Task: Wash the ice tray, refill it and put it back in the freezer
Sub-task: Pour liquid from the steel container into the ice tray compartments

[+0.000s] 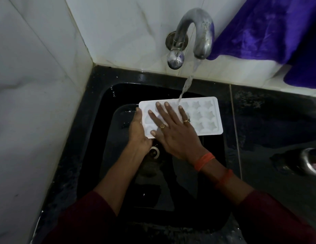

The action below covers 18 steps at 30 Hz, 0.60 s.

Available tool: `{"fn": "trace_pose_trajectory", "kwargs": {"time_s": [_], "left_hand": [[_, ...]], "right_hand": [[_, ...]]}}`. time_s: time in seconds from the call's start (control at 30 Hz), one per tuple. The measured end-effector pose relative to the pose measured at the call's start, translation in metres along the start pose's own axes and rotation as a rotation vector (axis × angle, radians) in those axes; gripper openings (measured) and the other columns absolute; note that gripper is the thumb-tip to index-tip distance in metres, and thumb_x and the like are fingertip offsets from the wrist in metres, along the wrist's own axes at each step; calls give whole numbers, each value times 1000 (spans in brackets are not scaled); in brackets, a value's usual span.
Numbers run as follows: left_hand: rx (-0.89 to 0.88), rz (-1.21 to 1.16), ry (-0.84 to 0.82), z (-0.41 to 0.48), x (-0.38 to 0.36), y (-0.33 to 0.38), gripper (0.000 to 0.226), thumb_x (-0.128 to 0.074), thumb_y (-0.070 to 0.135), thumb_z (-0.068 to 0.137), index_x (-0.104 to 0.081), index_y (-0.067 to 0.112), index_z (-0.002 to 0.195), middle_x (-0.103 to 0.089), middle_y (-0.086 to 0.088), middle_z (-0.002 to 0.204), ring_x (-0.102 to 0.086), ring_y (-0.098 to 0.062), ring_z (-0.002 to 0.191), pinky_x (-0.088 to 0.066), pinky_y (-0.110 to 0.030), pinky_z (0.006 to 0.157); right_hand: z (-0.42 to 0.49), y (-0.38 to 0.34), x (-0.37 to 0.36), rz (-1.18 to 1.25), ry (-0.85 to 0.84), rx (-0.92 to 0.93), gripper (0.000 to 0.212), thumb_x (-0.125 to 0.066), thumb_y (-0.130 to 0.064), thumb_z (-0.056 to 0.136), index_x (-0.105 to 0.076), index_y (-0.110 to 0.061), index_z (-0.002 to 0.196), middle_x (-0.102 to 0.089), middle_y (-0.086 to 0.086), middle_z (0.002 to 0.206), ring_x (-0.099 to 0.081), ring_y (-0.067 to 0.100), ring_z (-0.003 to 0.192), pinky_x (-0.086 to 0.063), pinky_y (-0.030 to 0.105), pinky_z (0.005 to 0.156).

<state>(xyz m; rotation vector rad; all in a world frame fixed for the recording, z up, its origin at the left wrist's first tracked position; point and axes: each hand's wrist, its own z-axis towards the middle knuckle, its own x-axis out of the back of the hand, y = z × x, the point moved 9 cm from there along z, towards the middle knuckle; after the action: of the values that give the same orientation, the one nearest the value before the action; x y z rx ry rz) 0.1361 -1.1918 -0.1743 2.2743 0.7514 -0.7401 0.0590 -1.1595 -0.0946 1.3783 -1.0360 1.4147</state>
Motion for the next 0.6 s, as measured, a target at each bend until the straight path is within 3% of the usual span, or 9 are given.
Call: {"fn": "trace_pose_trajectory", "kwargs": {"time_s": [0.1,0.2,0.3,0.37,0.47,0.53,0.6], "left_hand": [[-49,24,66,1,15,11,66,-48,60,100,-59,10,141,-66,-19,135,-64,-41,123,-55,-55,96],[-141,69,117,-3,28,32,55,-46,56,103,-66,13,131,-72,-16,126,-70,-40,113,-55,-58,97],[-178,105,111,-13,30,44,47,-44,51,106,-70,15,120,-75,-13,119,-73,-35,106,-58,-54,93],[-180,121,114,-20,31,48,46,-42,50,107,-71,16,114,-77,-12,114,-74,-34,103,-58,-53,92],[-194,143,112,-26,35,53,46,-39,50,108,-71,17,113,-78,-10,110,-74,-32,101,-60,-50,87],[-202,158,109,-29,38,54,47,-41,51,107,-70,16,117,-75,-13,119,-72,-35,108,-60,-52,89],[-211,173,121,-33,42,54,47,-44,52,105,-70,14,117,-72,-17,126,-70,-39,114,-56,-57,97]], "right_hand": [[-14,34,0,0,-6,-91,65,-9,-58,104,-10,-27,161,-5,4,168,-2,24,155,-7,53,124],[-26,75,2,-30,-27,-238,70,0,-61,101,-12,-27,161,-8,4,168,-3,25,155,0,53,124],[-19,102,6,90,-68,-329,67,-7,-61,100,-18,-32,159,-5,4,168,-3,24,155,2,52,124],[-3,112,21,279,14,-384,65,-17,-60,101,-36,-28,154,-22,7,165,-19,25,152,-13,48,124],[27,125,48,760,187,-519,50,-34,-54,104,-62,-20,129,-62,4,132,-54,17,122,-40,30,102],[54,126,50,1103,160,-626,32,-41,-47,104,-65,-26,108,-66,2,119,-61,17,111,-47,34,98],[85,121,46,1351,91,-688,29,-45,-45,104,-62,-22,104,-65,6,117,-64,17,100,-53,32,84]]}}
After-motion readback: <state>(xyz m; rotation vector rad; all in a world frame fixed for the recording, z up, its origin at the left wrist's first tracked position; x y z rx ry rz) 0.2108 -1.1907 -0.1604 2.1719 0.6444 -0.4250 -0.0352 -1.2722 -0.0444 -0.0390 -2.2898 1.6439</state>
